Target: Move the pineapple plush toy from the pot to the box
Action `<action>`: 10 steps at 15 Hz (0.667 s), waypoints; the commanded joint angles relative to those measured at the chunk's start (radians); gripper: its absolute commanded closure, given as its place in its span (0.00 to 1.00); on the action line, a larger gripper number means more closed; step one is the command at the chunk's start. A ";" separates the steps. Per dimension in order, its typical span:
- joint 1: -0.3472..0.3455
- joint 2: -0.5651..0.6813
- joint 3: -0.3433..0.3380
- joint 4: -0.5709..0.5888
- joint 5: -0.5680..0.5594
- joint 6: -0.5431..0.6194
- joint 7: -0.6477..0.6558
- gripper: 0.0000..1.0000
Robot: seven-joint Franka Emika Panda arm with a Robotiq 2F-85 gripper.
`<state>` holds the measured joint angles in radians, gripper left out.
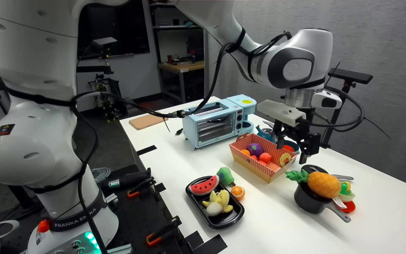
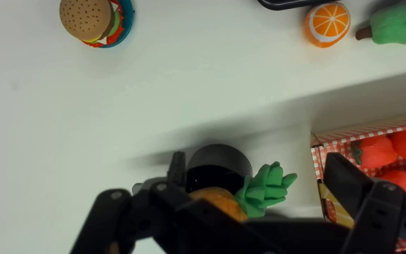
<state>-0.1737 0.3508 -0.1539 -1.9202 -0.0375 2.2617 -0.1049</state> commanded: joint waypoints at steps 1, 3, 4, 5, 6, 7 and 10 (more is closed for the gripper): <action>-0.022 0.071 0.008 0.082 0.005 -0.004 -0.034 0.00; -0.023 0.104 0.007 0.117 -0.002 -0.008 -0.033 0.00; -0.024 0.120 0.008 0.135 -0.003 -0.015 -0.032 0.00; -0.026 0.134 0.014 0.156 0.004 -0.042 -0.041 0.00; -0.026 0.144 0.016 0.172 0.004 -0.063 -0.044 0.00; -0.016 0.103 0.008 0.104 -0.004 -0.016 -0.014 0.00; -0.017 0.130 0.011 0.136 -0.005 -0.031 -0.018 0.00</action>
<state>-0.1823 0.4811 -0.1520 -1.7862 -0.0375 2.2334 -0.1252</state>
